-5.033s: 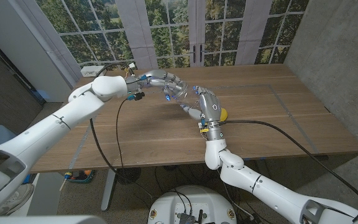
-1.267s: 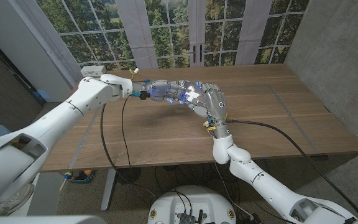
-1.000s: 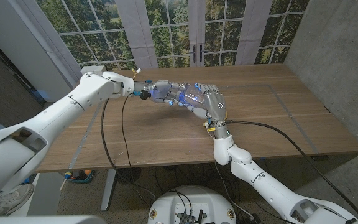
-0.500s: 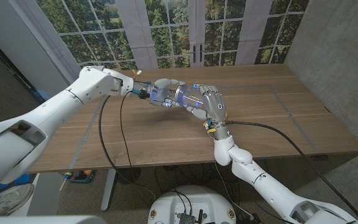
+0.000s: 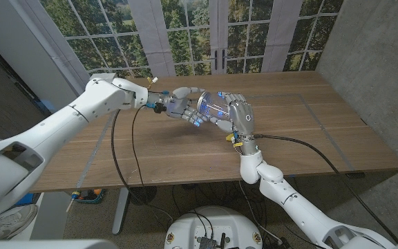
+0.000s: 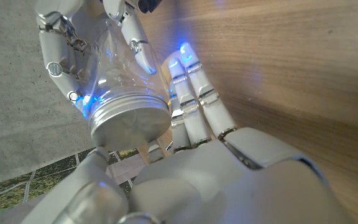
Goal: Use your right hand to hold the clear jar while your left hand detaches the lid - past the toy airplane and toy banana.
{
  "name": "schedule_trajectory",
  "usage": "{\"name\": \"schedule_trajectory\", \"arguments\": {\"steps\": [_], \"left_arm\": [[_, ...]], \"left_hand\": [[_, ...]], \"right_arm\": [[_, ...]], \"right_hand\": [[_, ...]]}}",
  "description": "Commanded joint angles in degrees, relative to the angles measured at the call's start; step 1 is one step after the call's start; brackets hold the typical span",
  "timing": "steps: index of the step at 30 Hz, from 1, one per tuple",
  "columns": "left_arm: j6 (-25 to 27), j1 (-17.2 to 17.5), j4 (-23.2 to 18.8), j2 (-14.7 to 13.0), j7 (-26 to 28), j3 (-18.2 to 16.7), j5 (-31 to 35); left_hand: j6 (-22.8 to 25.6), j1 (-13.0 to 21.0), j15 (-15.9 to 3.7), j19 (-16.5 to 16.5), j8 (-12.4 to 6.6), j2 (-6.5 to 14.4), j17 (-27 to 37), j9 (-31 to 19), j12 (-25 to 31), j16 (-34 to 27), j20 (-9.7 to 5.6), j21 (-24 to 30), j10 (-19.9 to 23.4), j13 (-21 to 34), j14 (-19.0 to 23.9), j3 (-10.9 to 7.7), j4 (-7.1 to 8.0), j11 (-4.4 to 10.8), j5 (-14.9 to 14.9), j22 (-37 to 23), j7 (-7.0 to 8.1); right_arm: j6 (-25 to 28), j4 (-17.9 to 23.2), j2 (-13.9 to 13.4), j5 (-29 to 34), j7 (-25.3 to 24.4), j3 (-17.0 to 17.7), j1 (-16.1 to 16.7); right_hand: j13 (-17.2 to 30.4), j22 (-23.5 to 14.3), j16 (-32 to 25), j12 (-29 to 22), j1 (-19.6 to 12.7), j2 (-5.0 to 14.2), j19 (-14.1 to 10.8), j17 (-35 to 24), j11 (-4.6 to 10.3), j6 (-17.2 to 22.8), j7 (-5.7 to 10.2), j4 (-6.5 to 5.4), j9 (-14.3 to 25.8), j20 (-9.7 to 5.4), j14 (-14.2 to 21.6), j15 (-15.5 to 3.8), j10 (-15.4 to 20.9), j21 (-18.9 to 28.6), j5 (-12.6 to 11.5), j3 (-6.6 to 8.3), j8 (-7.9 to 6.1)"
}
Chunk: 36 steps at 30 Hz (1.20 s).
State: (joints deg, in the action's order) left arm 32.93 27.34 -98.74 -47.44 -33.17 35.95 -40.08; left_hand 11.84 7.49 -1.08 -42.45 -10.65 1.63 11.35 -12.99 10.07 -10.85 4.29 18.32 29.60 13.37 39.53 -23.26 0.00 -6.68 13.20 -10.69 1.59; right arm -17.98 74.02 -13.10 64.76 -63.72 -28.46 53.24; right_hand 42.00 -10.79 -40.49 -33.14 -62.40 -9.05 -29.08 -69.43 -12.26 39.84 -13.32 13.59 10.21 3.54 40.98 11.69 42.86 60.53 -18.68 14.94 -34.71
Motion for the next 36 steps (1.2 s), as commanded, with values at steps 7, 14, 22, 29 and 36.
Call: {"name": "schedule_trajectory", "arguments": {"steps": [7,14,22,29,36], "left_arm": [[-40.39,11.01,6.11,4.29,9.07,-6.12,8.58],[-45.59,7.48,13.71,6.98,-1.82,-5.31,5.53],[-43.06,1.24,20.63,8.68,-18.21,-3.78,-0.11],[-43.37,1.23,16.68,5.73,-15.28,-3.46,5.93],[-44.6,2.58,10.84,2.86,-8.82,-3.58,13.05]], "left_hand": [[-7.08,9.38,1.32,14.37,-0.27,-1.6,-0.72,1.68,0.51,0.89,3.16,-7.21,-21.58,-0.78,-22.66,-6.76,-10.75,5.29,-3.07,0.24,7.87],[-8.03,14.51,1.61,16.61,-0.95,-3.8,-0.8,1.65,0.86,0.62,2.69,-7.53,-24.9,-0.98,-26.12,-7.92,-10.96,7.19,-3.12,0.37,10.94],[-3.44,22.85,1.11,14.41,-3.13,-5.22,-0.87,1.4,2.16,0.04,1.77,-6.83,-23.68,-1.23,-25.86,-10.1,-11.19,7.95,-2.72,0.56,10.92],[-3.23,30.02,1.12,12.14,-2.97,-5.84,-0.86,1.4,2.17,0.02,0.96,-6.42,-24.27,-1.24,-25.59,-11.74,-11.25,7.78,-2.41,0.58,11.03],[-3.34,35.47,1.55,9.44,-2.78,-6.62,-0.85,1.29,2.68,-0.15,-1.41,-5.81,-23.65,-1.16,-25.5,-12.23,-11.09,7.27,-2.4,0.5,11.02]], "right_arm": [[-2.29,3.14,-5.59,-12.41,0.03,-4.07,-0.06],[-5.76,7.29,-10.83,-24.2,4.29,-7.24,-0.31],[-5.39,9.18,-12.52,-28.83,6.11,-8.12,-0.15],[-5.2,9.34,-13.04,-29.26,5.33,-8.86,-0.61],[-4.98,8.95,-13.03,-29.23,4.49,-9.34,-1.24]], "right_hand": [[0.71,-0.27,-0.44,0.39,-4.97,6.56,6.59,-0.43,22.76,23.88,20.81,-5.64,1.12,-12.93,17.07,-24.69,22.83,0.57,-0.66,5.86,-0.38],[1.18,-0.27,-0.33,0.6,-4.79,6.56,6.83,-0.46,22.99,23.74,21.1,-5.76,1.18,-13.57,16.99,-24.72,22.73,0.83,-0.69,5.71,-0.32],[1.8,-0.27,-0.12,0.92,-4.58,6.54,6.98,-0.52,23.15,23.34,21.4,-5.9,1.38,-13.92,16.56,-24.76,22.42,1.2,-0.73,5.39,-0.26],[1.77,-0.23,-0.05,1.4,-4.68,6.61,7.08,-0.54,23.21,23.36,21.42,-5.88,1.48,-13.81,16.46,-24.77,22.61,1.55,-0.82,5.21,-0.34],[1.75,-0.18,-0.03,1.65,-4.68,6.61,6.98,-0.53,23.2,23.52,21.32,-5.88,1.48,-13.62,16.54,-24.77,22.87,1.8,-0.9,5.11,-0.4]]}}
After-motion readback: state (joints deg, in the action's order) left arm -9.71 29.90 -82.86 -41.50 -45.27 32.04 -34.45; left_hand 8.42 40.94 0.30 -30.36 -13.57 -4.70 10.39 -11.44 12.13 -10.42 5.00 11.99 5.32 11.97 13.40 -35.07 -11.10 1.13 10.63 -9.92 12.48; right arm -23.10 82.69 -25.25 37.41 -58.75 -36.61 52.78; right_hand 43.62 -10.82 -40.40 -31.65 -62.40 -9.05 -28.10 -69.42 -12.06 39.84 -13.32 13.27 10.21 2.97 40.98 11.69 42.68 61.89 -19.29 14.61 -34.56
